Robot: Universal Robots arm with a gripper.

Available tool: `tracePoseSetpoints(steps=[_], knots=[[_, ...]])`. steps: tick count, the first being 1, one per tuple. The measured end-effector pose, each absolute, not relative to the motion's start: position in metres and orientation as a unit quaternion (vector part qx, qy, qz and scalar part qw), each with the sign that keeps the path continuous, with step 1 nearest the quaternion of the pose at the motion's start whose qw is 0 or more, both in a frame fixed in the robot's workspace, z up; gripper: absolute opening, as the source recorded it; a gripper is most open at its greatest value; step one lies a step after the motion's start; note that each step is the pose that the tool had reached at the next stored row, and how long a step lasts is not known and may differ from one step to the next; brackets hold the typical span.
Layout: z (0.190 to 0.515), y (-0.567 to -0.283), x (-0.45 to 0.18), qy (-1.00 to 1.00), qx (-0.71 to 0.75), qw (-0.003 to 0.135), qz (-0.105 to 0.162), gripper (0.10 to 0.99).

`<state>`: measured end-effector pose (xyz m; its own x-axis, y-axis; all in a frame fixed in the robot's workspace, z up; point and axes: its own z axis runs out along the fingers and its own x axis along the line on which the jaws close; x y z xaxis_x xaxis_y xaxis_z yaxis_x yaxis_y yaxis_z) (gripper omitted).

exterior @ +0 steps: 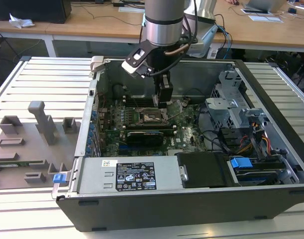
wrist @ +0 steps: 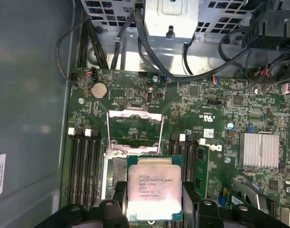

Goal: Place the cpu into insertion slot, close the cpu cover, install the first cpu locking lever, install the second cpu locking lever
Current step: 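Place the cpu into insertion slot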

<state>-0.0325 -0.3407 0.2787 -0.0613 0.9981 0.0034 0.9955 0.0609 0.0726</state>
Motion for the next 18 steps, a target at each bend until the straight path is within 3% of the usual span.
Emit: tracePoseSetpoints(steps=[18], knots=[[0.253,-0.332,-0.049,0.712,0.701,0.023,0.028,0.545]])
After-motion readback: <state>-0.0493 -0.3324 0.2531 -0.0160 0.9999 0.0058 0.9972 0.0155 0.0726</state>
